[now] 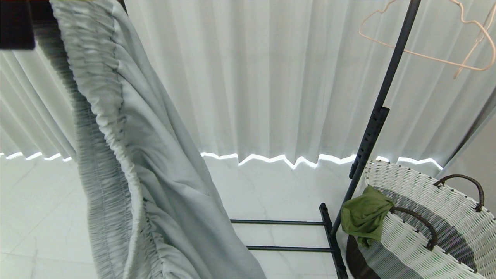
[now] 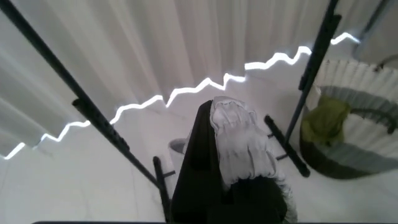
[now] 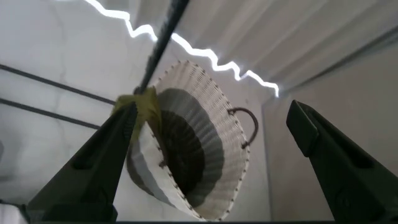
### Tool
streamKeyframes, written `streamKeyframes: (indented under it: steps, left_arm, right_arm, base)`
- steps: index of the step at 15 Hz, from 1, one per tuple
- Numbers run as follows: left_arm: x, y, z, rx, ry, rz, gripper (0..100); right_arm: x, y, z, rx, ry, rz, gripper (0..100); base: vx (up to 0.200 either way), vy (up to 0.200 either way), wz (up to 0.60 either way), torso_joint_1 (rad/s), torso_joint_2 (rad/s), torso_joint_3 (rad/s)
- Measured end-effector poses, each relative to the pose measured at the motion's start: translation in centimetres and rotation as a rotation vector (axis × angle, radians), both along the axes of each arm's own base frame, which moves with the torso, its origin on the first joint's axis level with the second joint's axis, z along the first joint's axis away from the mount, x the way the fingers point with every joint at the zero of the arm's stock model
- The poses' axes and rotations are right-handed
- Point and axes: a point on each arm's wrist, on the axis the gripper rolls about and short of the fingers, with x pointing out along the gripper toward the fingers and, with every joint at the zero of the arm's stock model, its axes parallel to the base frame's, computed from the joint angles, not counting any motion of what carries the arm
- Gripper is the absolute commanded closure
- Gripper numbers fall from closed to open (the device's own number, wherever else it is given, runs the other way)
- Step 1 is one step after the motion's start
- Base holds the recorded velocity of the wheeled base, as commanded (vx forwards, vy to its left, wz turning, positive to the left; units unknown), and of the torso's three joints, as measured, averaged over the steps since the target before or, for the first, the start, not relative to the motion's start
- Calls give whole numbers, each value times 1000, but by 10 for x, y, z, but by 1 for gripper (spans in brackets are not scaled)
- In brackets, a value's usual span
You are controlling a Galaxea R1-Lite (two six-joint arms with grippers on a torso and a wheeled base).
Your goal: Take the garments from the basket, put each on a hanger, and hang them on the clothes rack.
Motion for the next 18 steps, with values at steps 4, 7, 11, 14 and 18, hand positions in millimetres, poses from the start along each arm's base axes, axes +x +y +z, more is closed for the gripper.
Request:
streamKeyframes:
  steps: [4,7,11,14,18]
  left_arm:
    - [7,15,-43,78,-36,-41,100]
    - [12,28,-54,126,-160,-63,100]
    - [9,35,-56,119,-166,-50,100]
    - [8,36,-56,119,-168,-48,100]
    - [5,39,-60,124,-165,-47,100]
  right_arm:
    - [3,-3,-9,-41,-4,-38,0]
    - [4,-4,-13,-55,-11,-55,0]
    - [3,-8,-13,-92,-11,-87,0]
    - [2,-9,-13,-91,-11,-99,0]
    - [3,-10,-13,-81,-11,-106,0]
  base:
    - [0,0,0,0,0,0]
    - [0,0,0,0,0,0]
    - [0,0,0,0,0,0]
    - [0,0,0,0,0,0]
    - [0,0,0,0,0,0]
